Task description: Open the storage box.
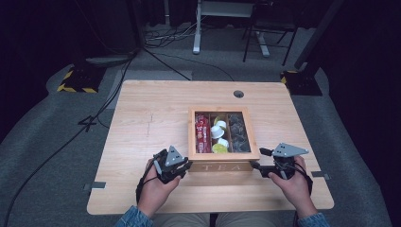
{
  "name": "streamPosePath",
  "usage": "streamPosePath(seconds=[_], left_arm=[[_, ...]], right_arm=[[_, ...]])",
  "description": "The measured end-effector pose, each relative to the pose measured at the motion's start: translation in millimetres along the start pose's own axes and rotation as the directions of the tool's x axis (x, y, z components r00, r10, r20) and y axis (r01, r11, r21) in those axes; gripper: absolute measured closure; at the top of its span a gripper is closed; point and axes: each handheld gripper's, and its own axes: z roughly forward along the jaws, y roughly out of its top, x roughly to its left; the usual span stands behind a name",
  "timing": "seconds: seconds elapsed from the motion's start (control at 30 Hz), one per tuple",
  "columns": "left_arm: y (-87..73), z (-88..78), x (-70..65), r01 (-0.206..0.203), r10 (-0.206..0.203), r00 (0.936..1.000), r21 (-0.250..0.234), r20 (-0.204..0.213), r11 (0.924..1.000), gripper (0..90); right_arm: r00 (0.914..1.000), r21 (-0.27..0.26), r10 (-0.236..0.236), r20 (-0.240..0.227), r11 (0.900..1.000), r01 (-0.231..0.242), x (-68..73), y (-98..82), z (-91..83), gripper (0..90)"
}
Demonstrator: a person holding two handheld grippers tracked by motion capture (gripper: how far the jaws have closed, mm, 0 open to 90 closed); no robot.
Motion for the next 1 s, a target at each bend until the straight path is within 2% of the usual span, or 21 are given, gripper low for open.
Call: streamPosePath(seconds=[0.2, 0.37, 0.47, 0.63, 0.8, 0.9, 1.0], left_arm=[[0.0, 0.2, 0.2, -0.006, 0.006, 1.0, -0.01, -0.004, 0.9999, 72.6], [0.5, 1.8, 0.6, -0.014, 0.013, 0.9998, -0.027, -0.013, 0.9996, 67.0], [1.7, 1.9, 0.6, -0.016, 0.015, 0.9997, -0.046, -0.019, 0.9988, 62.8], [5.1, 0.7, 0.7, -0.018, 0.017, 0.9995, -0.056, -0.026, 0.9983, 60.9], [8.4, -0.9, -0.7, -0.029, 0.025, 0.9987, -0.094, -0.045, 0.9952, 52.1], [8.0, -3.6, 0.5, -0.012, 0.008, 0.9991, -0.085, -0.041, 0.9963, 46.4], [6.7, -5.3, 2.5, -0.006, 0.002, 0.9989, -0.078, -0.047, 0.997, 44.0]], right_arm=[[0.9999, -0.016, 0.014, -0.01, 1.0, -0.014, -0.9, -1.3, 1.7, 33.0], [1.0, -0.025, 0.003, -0.008, 1.0, -0.003, 0.0, -0.8, 2.1, 33.1], [0.9999, -0.034, -0.015, 0.004, 0.999, 0.015, 1.2, 0.9, 1.1, 33.3], [0.9996, -0.049, -0.027, 0.007, 0.998, 0.028, 0.9, 4.1, -0.4, 33.3], [0.9987, -0.062, -0.048, 0.02, 0.997, 0.049, 1.4, 9.8, -3.0, 33.3], [0.9958, -0.051, -0.08, 0.044, 0.995, 0.082, 3.9, 15.4, -5.3, 34.1], [0.9954, -0.063, -0.084, 0.045, 0.994, 0.087, 3.6, 19.3, -8.7, 35.1]])
